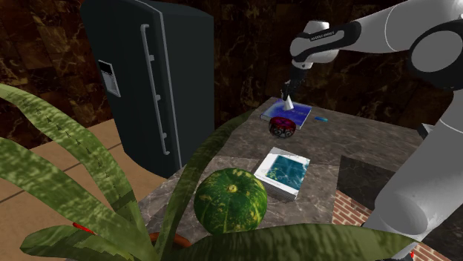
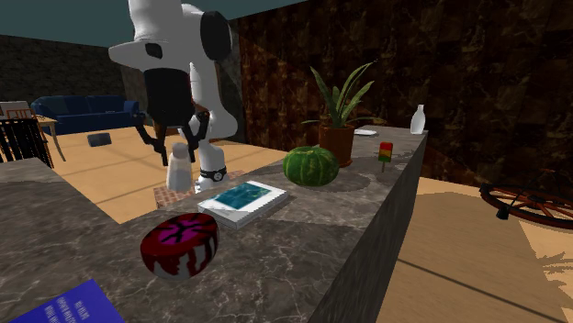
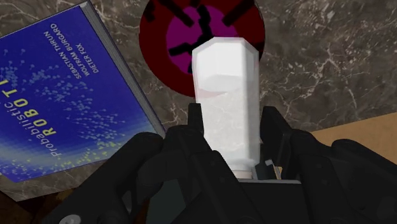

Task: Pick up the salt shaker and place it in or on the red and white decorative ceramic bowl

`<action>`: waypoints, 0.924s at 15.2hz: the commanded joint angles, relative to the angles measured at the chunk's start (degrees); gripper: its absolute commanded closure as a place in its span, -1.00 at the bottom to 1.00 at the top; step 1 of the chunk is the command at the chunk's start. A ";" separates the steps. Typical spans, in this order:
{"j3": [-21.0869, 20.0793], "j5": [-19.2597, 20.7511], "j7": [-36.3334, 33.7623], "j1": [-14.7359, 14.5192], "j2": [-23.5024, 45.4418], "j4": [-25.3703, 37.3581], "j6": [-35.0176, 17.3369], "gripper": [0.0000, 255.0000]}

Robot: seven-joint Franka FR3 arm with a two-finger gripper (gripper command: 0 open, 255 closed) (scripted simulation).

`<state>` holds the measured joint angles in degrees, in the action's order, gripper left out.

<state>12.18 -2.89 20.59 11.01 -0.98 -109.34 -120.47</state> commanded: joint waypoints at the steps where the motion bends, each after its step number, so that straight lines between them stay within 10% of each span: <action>1: 0.59 -0.60 1.47 0.55 1.33 0.84 -0.40 1.00; 14: 0.57 -1.76 2.60 0.60 3.81 -6.38 -10.01 1.00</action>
<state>12.71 -4.46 22.95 11.55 2.41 -115.43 -129.73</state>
